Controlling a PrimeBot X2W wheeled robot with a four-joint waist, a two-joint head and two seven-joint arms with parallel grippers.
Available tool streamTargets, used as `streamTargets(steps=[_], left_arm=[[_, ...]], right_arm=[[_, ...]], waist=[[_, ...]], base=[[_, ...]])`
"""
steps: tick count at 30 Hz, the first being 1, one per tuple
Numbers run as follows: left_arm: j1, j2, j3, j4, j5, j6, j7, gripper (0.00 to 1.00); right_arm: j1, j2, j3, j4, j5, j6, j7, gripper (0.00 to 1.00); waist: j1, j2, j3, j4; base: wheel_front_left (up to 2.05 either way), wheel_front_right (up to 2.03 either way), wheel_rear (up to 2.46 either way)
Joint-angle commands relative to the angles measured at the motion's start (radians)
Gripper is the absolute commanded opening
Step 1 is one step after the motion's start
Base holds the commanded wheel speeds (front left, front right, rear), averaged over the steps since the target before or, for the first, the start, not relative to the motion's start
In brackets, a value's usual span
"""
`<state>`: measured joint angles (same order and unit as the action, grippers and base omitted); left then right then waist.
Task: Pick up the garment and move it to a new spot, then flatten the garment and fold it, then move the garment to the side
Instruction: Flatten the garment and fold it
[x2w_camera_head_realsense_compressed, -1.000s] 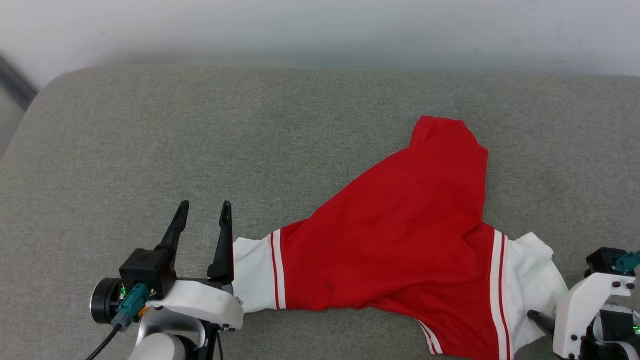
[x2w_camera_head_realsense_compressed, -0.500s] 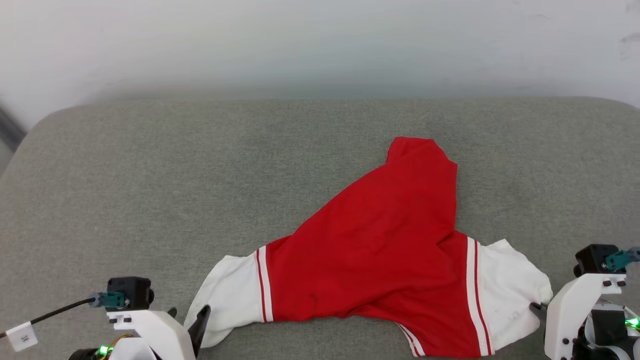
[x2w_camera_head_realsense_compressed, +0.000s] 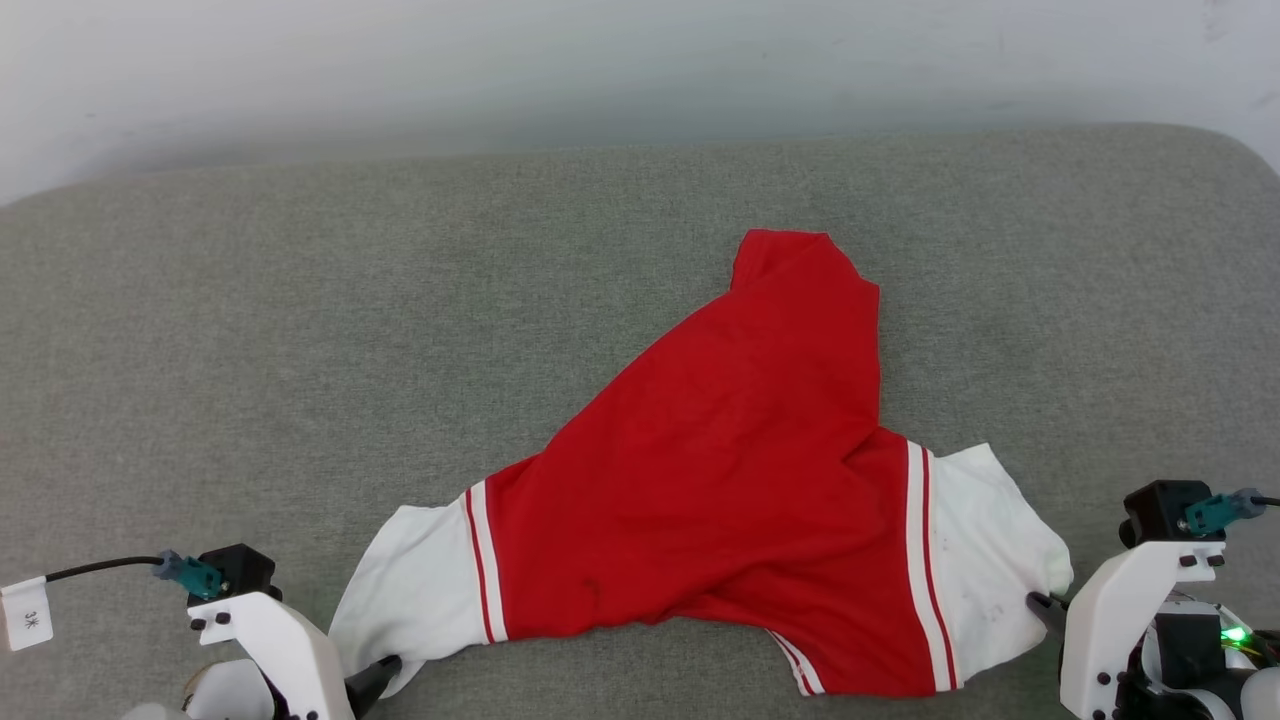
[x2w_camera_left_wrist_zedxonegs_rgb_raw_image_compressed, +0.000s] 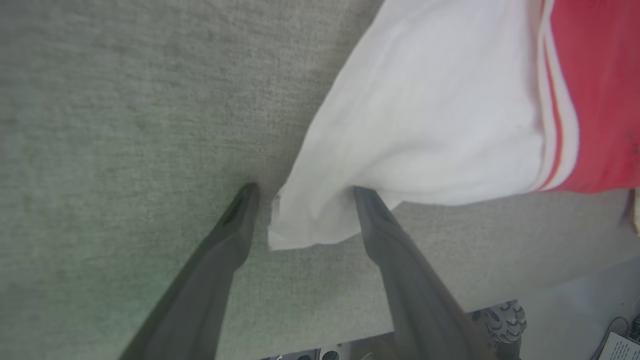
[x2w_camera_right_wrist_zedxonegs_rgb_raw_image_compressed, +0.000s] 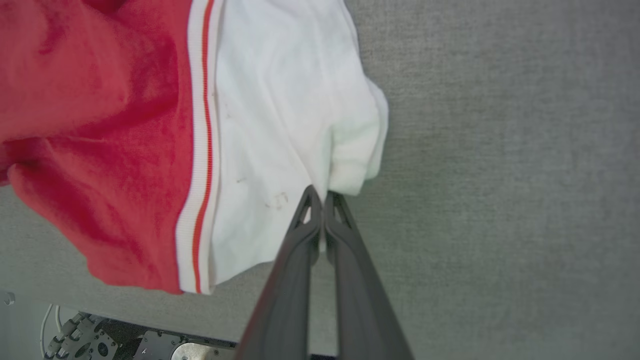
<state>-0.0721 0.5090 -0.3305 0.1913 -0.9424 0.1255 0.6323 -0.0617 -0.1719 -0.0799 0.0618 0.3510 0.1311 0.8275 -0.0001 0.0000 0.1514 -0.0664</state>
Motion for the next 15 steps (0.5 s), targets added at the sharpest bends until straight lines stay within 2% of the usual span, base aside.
streamTargets(steps=[1, 2, 3, 8, 11, 15], left_arm=[[0.02, -0.049, -0.044, 0.046, -0.01, -0.009, 0.02, 0.48], [0.017, -0.058, -0.048, 0.056, -0.018, -0.016, 0.026, 0.13], [0.015, -0.067, -0.049, 0.062, -0.025, -0.024, 0.026, 0.0], [-0.002, -0.04, -0.036, 0.051, 0.012, -0.043, -0.038, 0.0], [-0.025, -0.007, -0.013, 0.006, 0.061, -0.029, -0.106, 0.0], [-0.054, 0.026, 0.002, -0.081, 0.132, 0.012, -0.16, 0.0]], right_arm=[[-0.011, 0.002, 0.001, 0.0, 0.004, -0.001, -0.005, 0.0], [-0.012, 0.002, -0.002, 0.001, 0.003, -0.001, -0.009, 0.0], [-0.013, 0.0, -0.005, 0.003, 0.001, -0.001, -0.011, 0.0], [-0.011, -0.02, -0.007, -0.006, -0.003, -0.001, -0.034, 0.0], [-0.016, -0.034, -0.009, -0.02, -0.009, -0.001, -0.056, 0.0], [-0.045, -0.043, -0.021, -0.033, -0.028, -0.001, -0.087, 0.0]], waist=[[0.0001, 0.0, 0.003, -0.008], [0.0001, 0.0, 0.001, -0.01], [0.0001, 0.0, -0.003, -0.011], [0.0001, 0.0, -0.043, -0.004], [0.0001, 0.0, -0.076, 0.006], [0.0001, 0.0, -0.114, 0.016]], base=[[0.0, 0.0, 0.0], [0.0, 0.0, 0.0], [0.0, 0.0, 0.0], [0.0, 0.0, 0.0], [0.0, 0.0, 0.0], [0.0, 0.0, 0.0]])
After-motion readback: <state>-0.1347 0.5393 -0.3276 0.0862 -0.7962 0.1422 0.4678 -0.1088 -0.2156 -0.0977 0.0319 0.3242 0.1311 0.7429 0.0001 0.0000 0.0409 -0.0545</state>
